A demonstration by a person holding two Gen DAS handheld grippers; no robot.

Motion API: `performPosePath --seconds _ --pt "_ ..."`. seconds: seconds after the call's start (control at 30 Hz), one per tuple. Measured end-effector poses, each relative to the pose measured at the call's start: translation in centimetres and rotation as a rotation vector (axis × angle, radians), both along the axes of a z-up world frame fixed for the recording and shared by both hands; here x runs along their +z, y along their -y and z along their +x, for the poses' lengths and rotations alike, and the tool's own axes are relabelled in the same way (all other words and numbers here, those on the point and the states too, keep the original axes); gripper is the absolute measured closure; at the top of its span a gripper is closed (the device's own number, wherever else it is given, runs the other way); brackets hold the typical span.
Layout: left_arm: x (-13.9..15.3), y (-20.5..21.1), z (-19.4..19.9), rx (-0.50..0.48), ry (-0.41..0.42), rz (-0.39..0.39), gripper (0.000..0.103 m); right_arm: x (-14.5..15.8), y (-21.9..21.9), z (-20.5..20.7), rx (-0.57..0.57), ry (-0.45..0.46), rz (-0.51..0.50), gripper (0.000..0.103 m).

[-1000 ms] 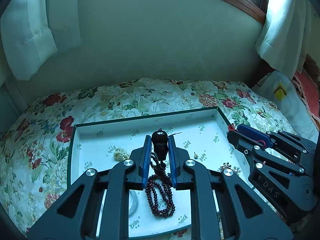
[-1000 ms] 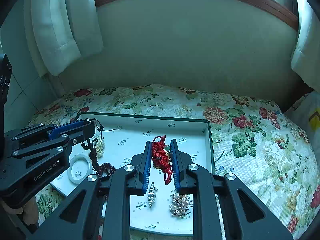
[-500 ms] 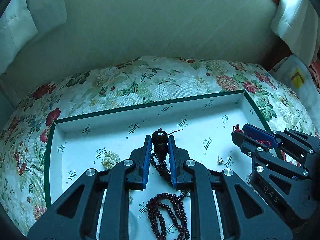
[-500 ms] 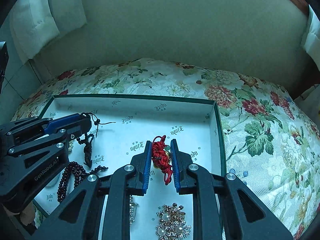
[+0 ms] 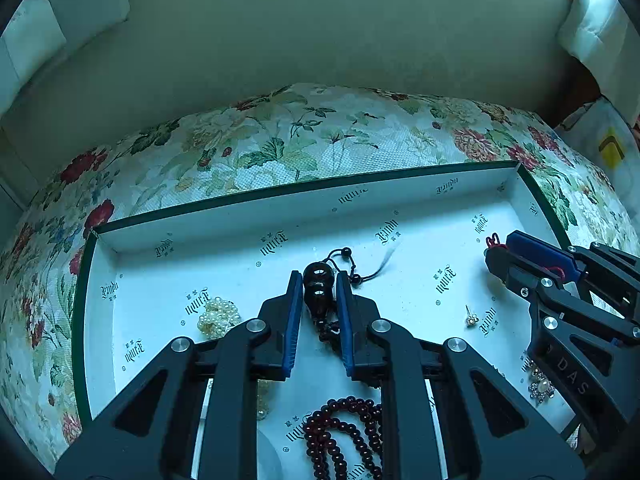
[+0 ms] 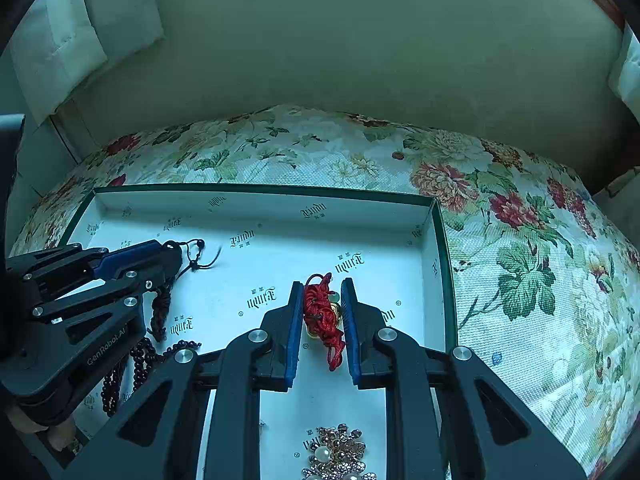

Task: Organize jewelry
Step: 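Carry the black pendant and red knotted charm into the box with both tools, then open both tools to release the pendant and red charm in the box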

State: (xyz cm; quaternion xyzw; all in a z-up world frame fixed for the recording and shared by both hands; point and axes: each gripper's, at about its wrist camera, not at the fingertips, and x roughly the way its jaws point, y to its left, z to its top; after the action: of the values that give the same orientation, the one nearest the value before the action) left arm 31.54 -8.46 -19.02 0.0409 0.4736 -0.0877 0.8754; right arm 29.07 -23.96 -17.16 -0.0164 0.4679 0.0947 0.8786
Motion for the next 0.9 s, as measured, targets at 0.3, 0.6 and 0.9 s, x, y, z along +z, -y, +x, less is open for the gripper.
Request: performPosePath --seconds 0.3,0.6,0.9 --pt "-0.21 -0.04 -0.05 0.004 -0.001 0.007 0.085 -0.10 -0.01 0.08 -0.003 -0.004 -0.002 0.083" --pt "-0.15 -0.34 0.01 0.019 0.001 0.001 0.069 -0.27 0.13 0.12 -0.004 -0.013 0.002 0.082" --pt "0.06 -0.42 -0.26 0.020 0.017 -0.002 0.057 -0.34 0.21 0.14 -0.002 -0.019 0.001 0.082"
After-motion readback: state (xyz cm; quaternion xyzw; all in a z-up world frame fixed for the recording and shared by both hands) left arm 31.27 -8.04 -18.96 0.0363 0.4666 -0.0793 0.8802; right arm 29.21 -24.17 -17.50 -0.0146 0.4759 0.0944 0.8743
